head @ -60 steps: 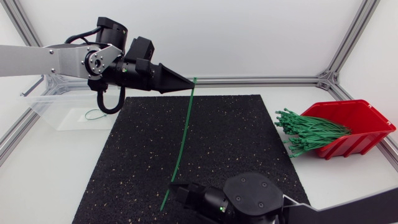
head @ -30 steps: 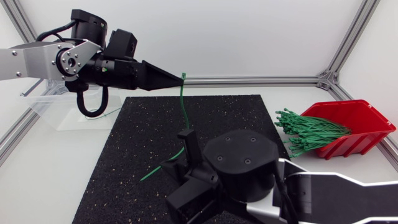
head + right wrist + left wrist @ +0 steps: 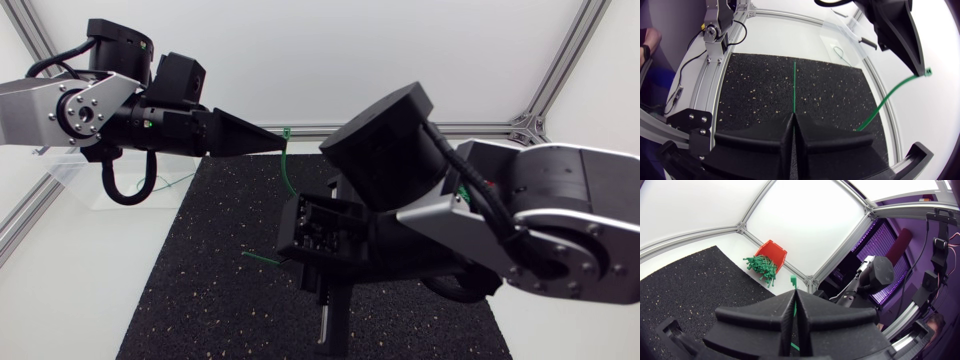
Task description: Take a green cable tie from the red box, thread the tail through the head to close it, then place it in the transparent bin on the left.
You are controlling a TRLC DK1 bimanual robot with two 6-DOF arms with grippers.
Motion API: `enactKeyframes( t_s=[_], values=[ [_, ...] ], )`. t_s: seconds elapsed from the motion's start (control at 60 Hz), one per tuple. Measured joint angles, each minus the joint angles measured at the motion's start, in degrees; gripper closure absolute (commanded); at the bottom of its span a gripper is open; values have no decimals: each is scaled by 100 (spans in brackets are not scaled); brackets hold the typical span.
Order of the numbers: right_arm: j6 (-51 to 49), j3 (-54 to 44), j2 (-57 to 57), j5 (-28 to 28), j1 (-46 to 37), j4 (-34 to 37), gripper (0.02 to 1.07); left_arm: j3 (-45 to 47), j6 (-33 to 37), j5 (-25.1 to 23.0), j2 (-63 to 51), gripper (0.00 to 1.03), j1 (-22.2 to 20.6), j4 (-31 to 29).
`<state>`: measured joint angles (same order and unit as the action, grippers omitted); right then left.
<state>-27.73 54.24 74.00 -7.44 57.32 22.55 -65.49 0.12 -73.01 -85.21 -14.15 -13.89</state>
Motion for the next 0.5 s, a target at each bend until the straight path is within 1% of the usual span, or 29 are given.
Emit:
enactKeyframes(
  t_s=[0.117,0.3,0.367,0.5],
  values=[
    [490,190,98,20,0,638,101,44,0,9,7,100,-26,-2],
    [1071,282,101,55,31,1200,102,96,0,74,11,100,-98,-4],
    [1331,308,-9,77,-101,1178,102,96,0,105,11,100,-105,-7],
    [1644,437,-476,170,-713,1047,101,118,0,116,57,100,-107,-7]
  ],
)
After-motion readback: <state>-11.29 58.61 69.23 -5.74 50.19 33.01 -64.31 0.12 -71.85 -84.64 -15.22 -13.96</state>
